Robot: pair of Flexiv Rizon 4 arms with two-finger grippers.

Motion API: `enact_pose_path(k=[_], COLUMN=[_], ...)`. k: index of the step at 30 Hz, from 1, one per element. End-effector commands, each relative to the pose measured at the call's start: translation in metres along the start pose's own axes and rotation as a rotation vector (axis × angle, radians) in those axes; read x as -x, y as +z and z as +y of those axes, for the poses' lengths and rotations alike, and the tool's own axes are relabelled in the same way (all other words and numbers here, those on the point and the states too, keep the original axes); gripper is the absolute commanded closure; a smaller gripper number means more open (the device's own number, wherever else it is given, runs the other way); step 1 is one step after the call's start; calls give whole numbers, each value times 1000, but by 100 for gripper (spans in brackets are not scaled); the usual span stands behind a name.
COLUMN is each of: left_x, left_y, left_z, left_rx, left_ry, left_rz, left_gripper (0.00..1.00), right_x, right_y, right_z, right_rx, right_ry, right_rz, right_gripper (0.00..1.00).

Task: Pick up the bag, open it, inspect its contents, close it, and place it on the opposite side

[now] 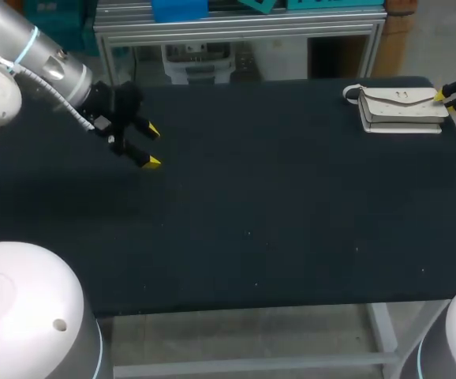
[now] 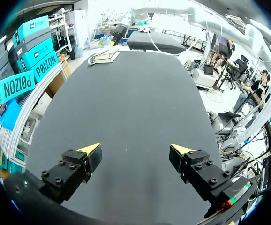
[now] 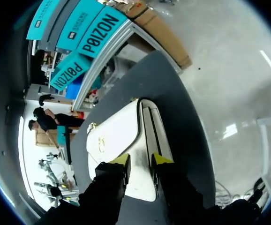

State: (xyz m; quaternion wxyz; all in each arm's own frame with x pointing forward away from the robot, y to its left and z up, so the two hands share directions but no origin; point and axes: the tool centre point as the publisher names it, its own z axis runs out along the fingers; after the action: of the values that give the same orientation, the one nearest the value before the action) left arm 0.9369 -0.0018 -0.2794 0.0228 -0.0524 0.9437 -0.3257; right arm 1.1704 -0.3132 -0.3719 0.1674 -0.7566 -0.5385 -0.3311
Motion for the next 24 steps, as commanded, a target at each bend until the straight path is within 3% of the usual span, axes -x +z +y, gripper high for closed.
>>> enact_pose_path(k=[1, 11, 24], left_x=[0, 0, 0], left_y=[1, 1, 1], left_z=[0, 0, 0], left_rx=[-3, -3, -3], left_ry=[1, 1, 1], left_rz=[0, 0, 0], left_gripper=[0, 0, 0], right_x=[5, -4, -45], right_y=[4, 9, 20], right_z=[8, -21, -69], right_rx=[-300, -347, -408], right_ry=[4, -17, -73], right_rz=[20, 87, 143], right_gripper=[100, 100, 100])
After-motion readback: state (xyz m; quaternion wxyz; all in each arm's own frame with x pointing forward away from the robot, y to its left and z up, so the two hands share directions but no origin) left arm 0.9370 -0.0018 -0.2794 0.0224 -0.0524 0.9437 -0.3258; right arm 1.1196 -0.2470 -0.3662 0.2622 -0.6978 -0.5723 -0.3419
